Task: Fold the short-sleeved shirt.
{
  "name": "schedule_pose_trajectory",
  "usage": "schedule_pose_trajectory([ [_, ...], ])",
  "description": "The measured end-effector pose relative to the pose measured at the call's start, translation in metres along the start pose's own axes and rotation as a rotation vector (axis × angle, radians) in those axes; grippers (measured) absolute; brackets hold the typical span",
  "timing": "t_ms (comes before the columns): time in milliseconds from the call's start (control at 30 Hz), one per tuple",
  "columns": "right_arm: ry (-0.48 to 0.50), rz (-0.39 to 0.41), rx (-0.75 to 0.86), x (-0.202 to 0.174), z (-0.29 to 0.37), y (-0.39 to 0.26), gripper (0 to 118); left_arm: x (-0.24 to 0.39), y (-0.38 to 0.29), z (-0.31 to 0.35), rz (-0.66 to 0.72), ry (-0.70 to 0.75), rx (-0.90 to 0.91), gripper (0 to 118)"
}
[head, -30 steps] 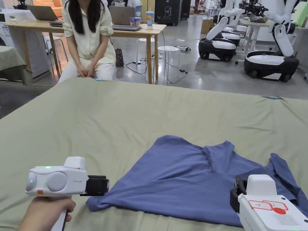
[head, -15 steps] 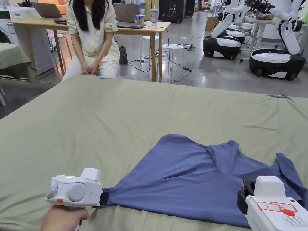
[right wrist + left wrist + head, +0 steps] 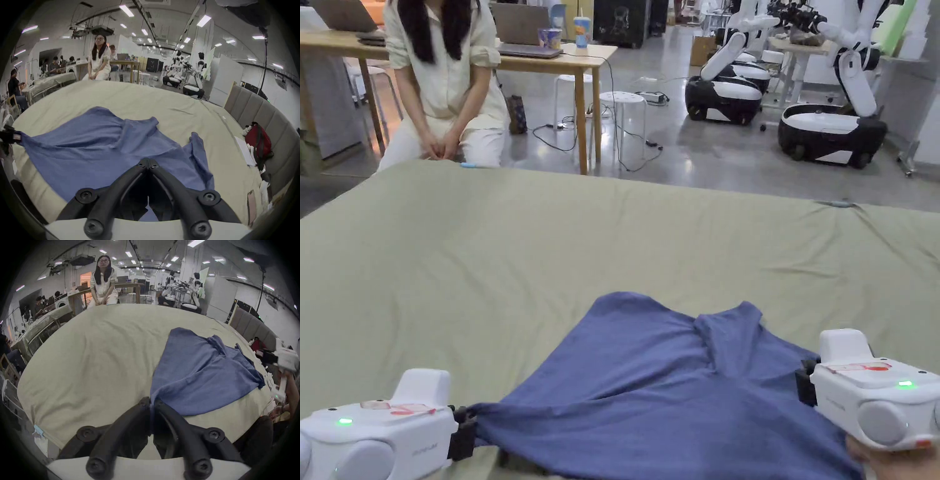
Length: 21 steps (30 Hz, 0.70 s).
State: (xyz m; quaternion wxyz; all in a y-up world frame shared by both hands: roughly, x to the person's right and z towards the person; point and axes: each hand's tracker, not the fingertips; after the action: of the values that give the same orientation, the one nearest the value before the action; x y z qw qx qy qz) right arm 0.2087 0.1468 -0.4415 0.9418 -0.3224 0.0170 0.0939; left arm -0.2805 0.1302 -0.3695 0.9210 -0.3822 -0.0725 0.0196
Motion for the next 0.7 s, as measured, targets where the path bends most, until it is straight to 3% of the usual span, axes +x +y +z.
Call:
schedule_pose_trajectory([
  [133, 0.003, 0.03, -0.077, 0.03, -0.043, 0.046, 0, 0.004, -0.001, 0.003, 0.002, 0.002, -0.004, 1],
  [300, 0.055, -0.047, -0.245, 0.064, -0.123, 0.084, 0, 0.006, 0.003, 0.001, 0.017, 0.005, -0.014, 1],
  [567, 0.067, -0.113, -0.431, 0.073, -0.191, 0.089, 1, 0.005, 0.011, -0.006, 0.019, 0.026, -0.033, 1],
  [600, 0.068, -0.114, -0.429, 0.074, -0.195, 0.087, 13, 0.004, 0.011, -0.007, 0.023, 0.026, -0.031, 1],
  [633, 0.055, -0.122, -0.431, 0.071, -0.192, 0.086, 45, 0.004, 0.012, -0.007, 0.023, 0.024, -0.033, 1],
  [667, 0.04, -0.133, -0.431, 0.071, -0.192, 0.084, 94, 0.005, 0.013, -0.007, 0.02, 0.027, -0.036, 1],
  [700, 0.048, -0.135, -0.436, 0.072, -0.193, 0.082, 116, 0.007, 0.015, -0.006, 0.014, 0.031, -0.037, 1],
])
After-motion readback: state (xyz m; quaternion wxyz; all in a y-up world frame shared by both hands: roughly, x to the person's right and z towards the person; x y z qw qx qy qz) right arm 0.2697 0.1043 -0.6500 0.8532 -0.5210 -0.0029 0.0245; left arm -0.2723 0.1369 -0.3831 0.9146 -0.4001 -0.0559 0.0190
